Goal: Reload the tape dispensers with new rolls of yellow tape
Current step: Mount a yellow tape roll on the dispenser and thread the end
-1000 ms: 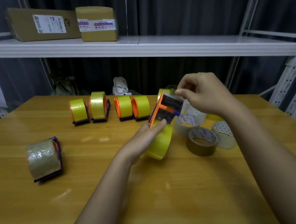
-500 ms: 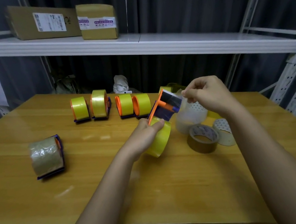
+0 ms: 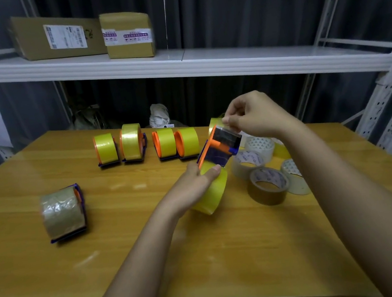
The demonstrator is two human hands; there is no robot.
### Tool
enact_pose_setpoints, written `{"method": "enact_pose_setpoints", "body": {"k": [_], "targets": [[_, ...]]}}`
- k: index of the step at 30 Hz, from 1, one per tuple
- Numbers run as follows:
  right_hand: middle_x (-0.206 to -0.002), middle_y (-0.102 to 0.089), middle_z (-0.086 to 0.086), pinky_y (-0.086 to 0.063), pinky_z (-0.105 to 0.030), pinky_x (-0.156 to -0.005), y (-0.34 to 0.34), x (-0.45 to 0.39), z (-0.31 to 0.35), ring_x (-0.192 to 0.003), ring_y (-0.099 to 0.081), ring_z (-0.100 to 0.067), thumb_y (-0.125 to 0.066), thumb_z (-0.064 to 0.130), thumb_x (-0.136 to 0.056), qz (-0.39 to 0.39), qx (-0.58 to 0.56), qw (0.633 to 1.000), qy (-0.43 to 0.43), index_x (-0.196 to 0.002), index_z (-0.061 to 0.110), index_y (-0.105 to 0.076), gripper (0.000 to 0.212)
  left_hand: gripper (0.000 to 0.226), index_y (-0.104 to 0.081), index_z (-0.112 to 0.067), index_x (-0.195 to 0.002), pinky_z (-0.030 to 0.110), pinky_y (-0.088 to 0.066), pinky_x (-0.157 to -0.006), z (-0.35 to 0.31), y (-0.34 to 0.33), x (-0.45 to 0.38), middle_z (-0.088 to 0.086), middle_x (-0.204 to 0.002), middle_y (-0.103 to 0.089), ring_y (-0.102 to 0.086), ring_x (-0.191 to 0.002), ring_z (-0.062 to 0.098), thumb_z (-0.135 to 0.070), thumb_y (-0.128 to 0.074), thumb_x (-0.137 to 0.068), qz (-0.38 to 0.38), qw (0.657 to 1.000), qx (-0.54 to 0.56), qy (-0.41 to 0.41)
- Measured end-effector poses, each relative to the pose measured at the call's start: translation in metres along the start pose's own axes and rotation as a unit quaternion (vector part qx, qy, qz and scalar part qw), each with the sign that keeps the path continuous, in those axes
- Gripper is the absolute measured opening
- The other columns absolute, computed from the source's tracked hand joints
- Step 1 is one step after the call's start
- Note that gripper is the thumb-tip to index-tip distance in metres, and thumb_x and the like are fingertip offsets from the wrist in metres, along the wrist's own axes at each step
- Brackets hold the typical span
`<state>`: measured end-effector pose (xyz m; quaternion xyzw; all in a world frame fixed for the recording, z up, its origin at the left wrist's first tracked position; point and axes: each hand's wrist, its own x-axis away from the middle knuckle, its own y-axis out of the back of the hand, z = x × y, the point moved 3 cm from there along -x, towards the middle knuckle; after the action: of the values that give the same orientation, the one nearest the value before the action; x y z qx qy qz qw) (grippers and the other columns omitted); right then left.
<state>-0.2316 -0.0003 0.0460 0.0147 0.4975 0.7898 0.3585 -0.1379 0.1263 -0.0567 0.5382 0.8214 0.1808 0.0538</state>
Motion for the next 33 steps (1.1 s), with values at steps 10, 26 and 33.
{"method": "enact_pose_setpoints", "body": {"k": [10, 26, 33], "targets": [[-0.082, -0.063, 0.009, -0.050, -0.023, -0.071, -0.013, -0.014, -0.005, -0.079, -0.060, -0.006, -0.060, 0.015, -0.093, 0.006, -0.061, 0.993, 0.106, -0.084, 0.026, -0.062, 0.015, 0.054, -0.033, -0.019, -0.139, 0.024, -0.034, -0.071, 0.002, 0.007, 0.004, -0.009, -0.110, -0.038, -0.039, -0.095, 0.005, -0.045, -0.049, -0.095, -0.014, 1.000, 0.020, -0.001], [-0.088, -0.063, 0.011, -0.054, -0.032, -0.076, -0.023, -0.012, -0.009, -0.088, -0.062, -0.011, -0.057, 0.012, -0.094, -0.057, -0.097, 0.982, 0.150, -0.091, 0.021, -0.062, 0.010, 0.037, -0.039, -0.026, -0.120, 0.026, -0.035, -0.072, 0.006, 0.009, -0.004, -0.012, -0.105, -0.044, -0.044, -0.090, 0.004, -0.047, -0.052, -0.092, -0.009, 0.999, 0.031, -0.012], [-0.082, -0.062, 0.010, -0.049, -0.020, -0.068, -0.021, -0.003, -0.022, -0.077, -0.058, -0.002, -0.058, 0.010, -0.094, -0.076, -0.111, 0.983, 0.122, -0.090, 0.016, -0.064, 0.009, 0.046, -0.053, -0.022, -0.123, 0.049, -0.046, -0.097, 0.006, 0.013, -0.002, 0.006, -0.113, -0.064, -0.061, -0.104, 0.026, -0.052, -0.055, -0.089, -0.004, 0.998, 0.067, -0.010]]}}
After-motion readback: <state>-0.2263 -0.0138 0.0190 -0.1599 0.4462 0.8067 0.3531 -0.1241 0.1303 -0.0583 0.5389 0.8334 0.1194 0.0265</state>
